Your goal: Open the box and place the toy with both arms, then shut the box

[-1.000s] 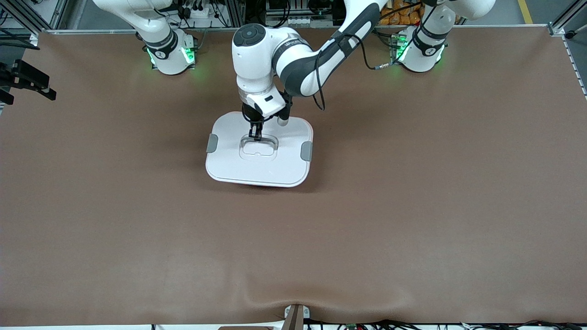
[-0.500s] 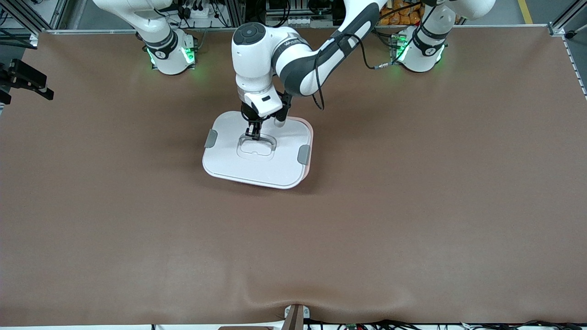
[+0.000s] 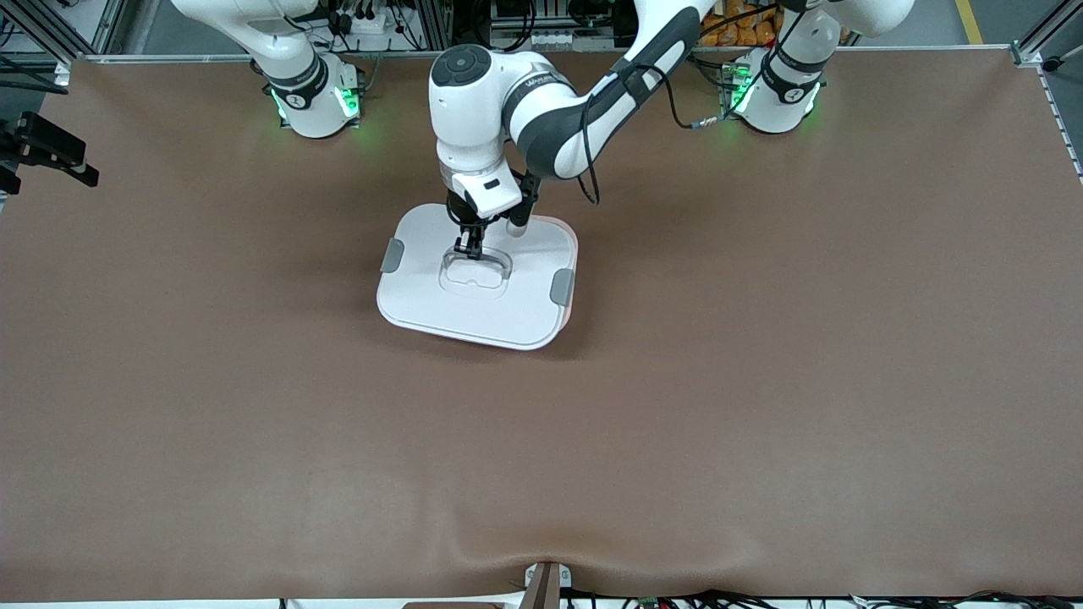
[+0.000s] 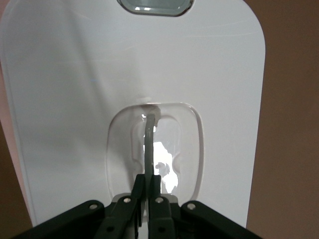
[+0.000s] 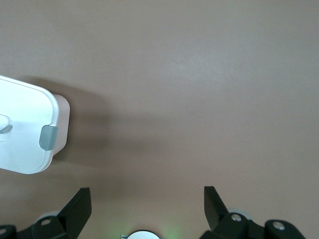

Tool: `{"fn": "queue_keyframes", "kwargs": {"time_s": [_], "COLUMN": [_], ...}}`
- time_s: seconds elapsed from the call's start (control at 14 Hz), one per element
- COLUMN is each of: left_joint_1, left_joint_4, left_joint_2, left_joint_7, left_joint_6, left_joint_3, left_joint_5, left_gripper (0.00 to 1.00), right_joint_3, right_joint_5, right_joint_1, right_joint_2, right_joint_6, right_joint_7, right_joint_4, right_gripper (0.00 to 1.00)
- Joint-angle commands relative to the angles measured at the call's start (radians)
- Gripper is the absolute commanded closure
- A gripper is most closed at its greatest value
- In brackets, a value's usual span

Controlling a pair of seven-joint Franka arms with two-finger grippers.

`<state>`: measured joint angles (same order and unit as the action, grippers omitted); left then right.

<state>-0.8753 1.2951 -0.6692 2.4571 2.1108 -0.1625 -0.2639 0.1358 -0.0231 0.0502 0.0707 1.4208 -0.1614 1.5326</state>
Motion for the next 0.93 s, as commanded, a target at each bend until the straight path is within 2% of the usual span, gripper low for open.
{"fn": "queue_keyframes", "kwargs": {"time_s": [0.0, 0.36, 0.86], "left_joint_1": [0.007, 0.007, 0.009], "left_joint_4": [0.053, 0.156, 0.161], "left_joint_2": [0.046, 0.109, 0.100], "left_joint_7": [-0.003, 0.017, 0.036], "left_joint_6": [0.014, 0.096, 0.113], "left_joint_3": [-0.005, -0.003, -0.002], "left_joint_5": [0.012, 0.012, 0.011], "left_gripper": [1.00, 1.00, 1.00], "right_joint_3": [-0.001, -0.001, -0.001], "right_joint_5": [0.005, -0.003, -0.005], "right_joint_1": [-0.007, -0.015, -0.013], "right_joint_2": [-0.028, -0.029, -0.028], "right_joint_6": [-0.017, -0.017, -0.019], "right_joint_7": [-0.013, -0.012, -0.009], "right_joint_4": [-0.043, -0.051, -0.048], "right_gripper": [0.00, 0.00, 0.00]}}
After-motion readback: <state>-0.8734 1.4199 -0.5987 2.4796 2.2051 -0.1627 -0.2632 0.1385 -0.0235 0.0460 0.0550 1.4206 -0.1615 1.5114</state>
